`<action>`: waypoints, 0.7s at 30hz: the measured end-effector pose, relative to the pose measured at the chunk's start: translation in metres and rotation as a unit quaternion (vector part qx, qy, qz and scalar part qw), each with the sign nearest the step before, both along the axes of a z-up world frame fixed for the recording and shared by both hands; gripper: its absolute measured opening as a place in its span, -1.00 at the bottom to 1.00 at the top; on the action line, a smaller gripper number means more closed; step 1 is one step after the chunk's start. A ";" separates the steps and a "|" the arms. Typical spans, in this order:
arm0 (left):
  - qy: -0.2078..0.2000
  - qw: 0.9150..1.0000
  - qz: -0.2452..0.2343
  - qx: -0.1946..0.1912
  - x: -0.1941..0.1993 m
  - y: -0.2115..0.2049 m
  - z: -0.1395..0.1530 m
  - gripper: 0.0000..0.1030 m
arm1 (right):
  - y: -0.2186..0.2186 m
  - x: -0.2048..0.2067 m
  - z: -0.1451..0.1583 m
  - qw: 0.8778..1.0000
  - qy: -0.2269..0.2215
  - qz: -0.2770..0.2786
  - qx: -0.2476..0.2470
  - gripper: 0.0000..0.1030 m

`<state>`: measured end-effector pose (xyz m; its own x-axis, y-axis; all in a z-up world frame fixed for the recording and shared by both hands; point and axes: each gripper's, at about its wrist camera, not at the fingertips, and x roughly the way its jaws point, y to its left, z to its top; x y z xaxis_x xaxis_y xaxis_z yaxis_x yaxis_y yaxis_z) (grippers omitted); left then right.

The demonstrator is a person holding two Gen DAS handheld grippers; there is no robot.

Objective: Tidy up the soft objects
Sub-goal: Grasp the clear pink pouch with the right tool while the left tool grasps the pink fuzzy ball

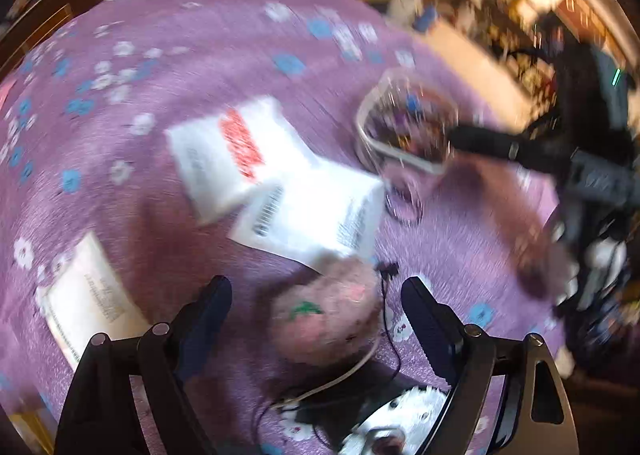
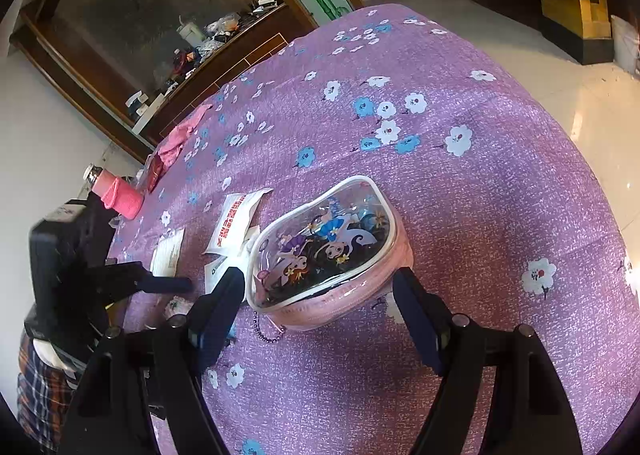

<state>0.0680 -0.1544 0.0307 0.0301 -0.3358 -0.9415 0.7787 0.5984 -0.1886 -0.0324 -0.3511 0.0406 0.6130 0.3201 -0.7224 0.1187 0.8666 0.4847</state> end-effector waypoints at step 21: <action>-0.062 0.995 0.078 -0.032 -0.014 0.032 0.023 -0.13 | 0.040 0.058 -0.007 0.991 0.101 -0.067 -0.057 0.86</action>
<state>0.0536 -0.1223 0.0542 0.2007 -0.3767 -0.9043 0.6965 0.7040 -0.1387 0.0253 -0.3110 0.0338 0.4829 0.1543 -0.8620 0.3213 0.8845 0.3383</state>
